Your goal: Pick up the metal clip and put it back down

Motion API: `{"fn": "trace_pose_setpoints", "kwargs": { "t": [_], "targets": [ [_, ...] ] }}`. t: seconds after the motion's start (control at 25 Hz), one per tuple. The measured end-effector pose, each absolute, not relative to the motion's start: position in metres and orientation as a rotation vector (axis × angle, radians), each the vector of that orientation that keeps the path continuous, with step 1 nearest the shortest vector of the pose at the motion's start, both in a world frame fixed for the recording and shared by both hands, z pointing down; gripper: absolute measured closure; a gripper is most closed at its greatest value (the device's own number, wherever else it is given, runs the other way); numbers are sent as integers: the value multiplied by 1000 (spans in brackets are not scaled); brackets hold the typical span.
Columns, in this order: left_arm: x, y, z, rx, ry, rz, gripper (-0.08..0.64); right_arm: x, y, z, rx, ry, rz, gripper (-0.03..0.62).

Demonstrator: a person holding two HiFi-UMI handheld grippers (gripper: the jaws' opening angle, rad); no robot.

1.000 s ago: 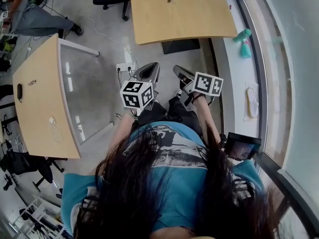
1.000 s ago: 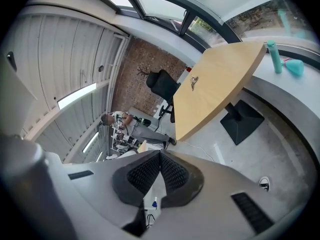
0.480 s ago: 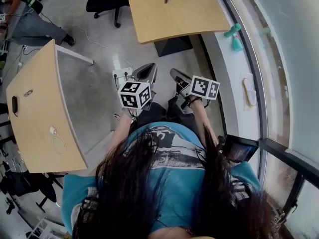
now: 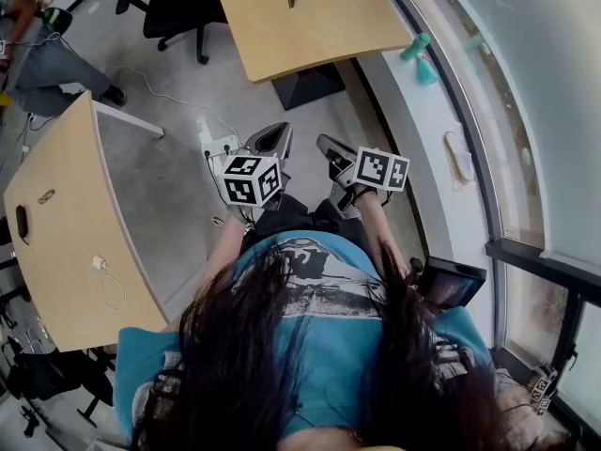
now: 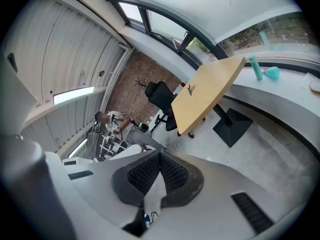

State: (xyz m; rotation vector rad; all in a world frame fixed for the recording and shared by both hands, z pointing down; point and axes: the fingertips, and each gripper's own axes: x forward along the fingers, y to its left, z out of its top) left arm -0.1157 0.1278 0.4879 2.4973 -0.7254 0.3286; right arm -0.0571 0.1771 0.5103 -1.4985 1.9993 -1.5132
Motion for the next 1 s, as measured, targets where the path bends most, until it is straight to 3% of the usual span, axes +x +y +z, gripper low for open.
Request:
{"fn": "trace_pose_setpoints", "kwargs": {
  "t": [1.0],
  "targets": [
    [-76, 261, 490, 2494, -814, 345, 558, -21, 297, 512, -1405, 2112, -1511, 578]
  ]
}}
